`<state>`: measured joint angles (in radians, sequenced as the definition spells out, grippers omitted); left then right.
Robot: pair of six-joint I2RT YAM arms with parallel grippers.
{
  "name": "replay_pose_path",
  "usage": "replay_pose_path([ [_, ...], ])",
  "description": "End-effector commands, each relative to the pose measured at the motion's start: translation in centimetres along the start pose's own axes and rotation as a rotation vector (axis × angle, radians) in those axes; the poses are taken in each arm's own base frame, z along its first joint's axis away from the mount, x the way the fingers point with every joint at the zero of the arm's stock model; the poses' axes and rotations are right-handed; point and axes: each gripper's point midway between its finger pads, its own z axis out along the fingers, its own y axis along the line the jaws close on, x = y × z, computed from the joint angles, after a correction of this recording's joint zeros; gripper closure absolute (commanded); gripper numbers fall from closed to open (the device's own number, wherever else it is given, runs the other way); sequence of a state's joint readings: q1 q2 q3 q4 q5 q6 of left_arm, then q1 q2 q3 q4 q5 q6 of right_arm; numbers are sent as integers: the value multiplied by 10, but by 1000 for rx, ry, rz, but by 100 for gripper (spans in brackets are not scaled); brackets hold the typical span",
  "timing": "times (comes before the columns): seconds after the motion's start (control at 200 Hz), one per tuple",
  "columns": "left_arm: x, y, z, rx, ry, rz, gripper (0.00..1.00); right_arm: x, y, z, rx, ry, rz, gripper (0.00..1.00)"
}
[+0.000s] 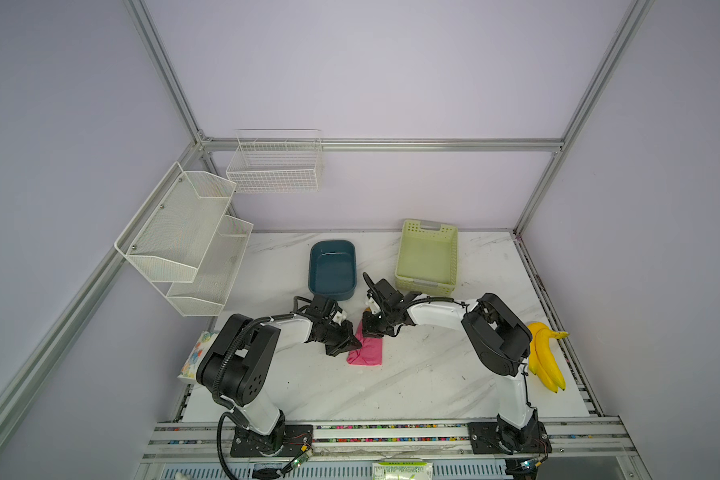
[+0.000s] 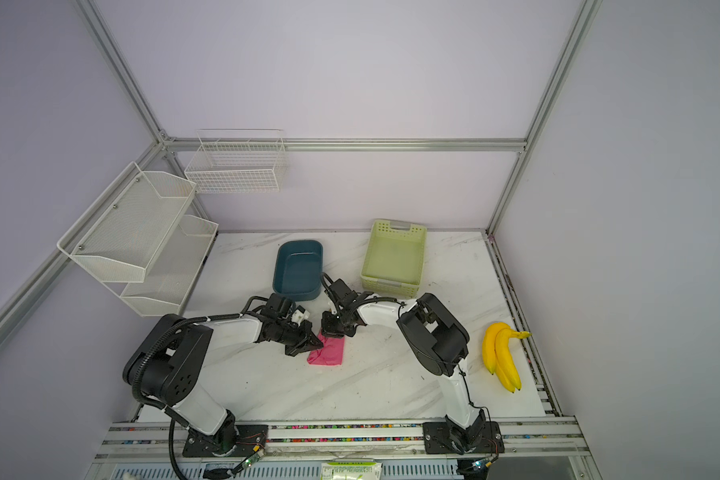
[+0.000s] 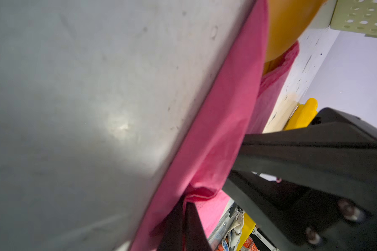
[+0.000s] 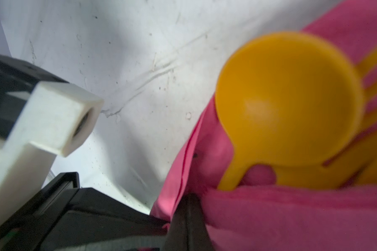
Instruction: Place the utensils on the paper napkin and roll it up
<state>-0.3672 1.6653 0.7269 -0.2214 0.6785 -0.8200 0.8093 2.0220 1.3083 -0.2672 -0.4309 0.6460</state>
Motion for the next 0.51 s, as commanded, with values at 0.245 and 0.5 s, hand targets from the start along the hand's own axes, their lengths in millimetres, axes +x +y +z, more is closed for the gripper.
replay_pose_path([
  [0.245,-10,-6,1,-27,-1,-5,95,44,32,-46,-248,48,41,100],
  [0.5,-12,-8,-1,-30,-7,0,95,73,27,-45,-375,94,70,100],
])
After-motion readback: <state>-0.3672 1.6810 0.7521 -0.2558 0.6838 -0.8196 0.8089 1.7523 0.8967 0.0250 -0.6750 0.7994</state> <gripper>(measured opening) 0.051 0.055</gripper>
